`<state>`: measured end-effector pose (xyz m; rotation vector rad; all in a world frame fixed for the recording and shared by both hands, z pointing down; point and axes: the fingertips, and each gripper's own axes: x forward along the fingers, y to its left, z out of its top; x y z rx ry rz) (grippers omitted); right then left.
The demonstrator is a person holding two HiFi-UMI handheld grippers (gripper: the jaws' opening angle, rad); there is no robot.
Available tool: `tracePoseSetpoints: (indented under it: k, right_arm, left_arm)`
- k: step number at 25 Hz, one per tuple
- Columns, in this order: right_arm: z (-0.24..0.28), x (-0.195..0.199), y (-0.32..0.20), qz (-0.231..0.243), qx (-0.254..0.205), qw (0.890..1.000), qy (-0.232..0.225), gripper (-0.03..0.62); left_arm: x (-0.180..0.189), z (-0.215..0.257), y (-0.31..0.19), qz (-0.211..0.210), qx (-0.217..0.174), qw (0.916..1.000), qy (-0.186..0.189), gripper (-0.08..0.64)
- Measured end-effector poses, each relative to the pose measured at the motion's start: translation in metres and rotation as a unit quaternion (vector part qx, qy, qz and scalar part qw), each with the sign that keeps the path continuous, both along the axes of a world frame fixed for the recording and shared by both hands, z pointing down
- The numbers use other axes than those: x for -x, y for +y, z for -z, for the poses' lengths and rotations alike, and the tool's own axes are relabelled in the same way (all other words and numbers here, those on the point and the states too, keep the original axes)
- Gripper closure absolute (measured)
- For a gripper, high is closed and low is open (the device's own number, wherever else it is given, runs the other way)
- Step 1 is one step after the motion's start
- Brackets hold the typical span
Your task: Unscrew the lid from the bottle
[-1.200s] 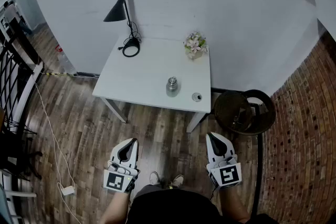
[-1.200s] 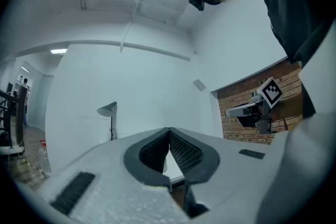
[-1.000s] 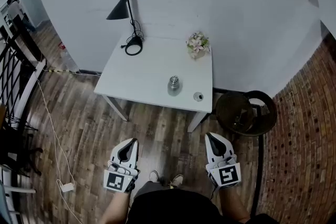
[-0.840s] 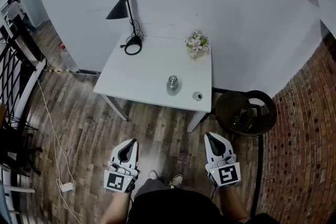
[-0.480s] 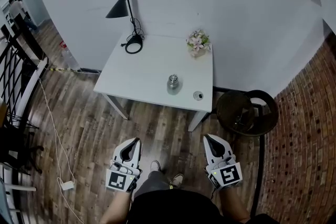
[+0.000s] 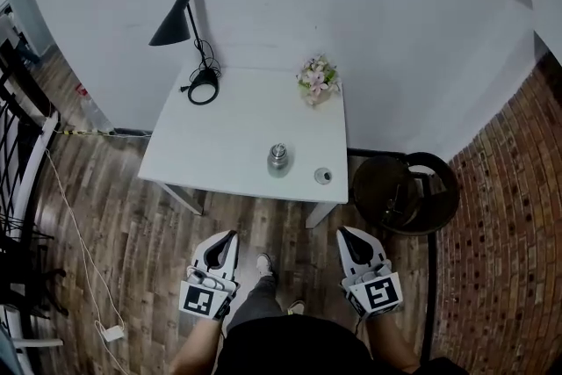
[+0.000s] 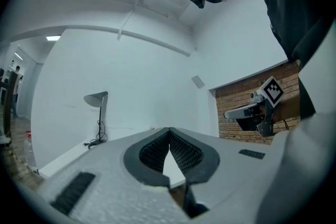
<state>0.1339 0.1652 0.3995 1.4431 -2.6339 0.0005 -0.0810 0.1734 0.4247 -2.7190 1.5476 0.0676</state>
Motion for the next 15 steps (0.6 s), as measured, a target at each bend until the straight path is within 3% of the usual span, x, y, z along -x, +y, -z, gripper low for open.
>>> tracePoseSetpoints:
  k: [6,15]
  right_arm:
    - [0.002,0.02,-0.064,-0.003,0.008,1.0,0.018,0.58]
    - [-0.001,0.059,-0.134,-0.009,0.027,0.999,0.036,0.58]
  left_arm:
    - [0.008,0.004,-0.08,-0.024,-0.009,0.9997,0.006,0.537]
    - [0.035,-0.008,-0.151,-0.042,0.014,0.999,0.01,0.537]
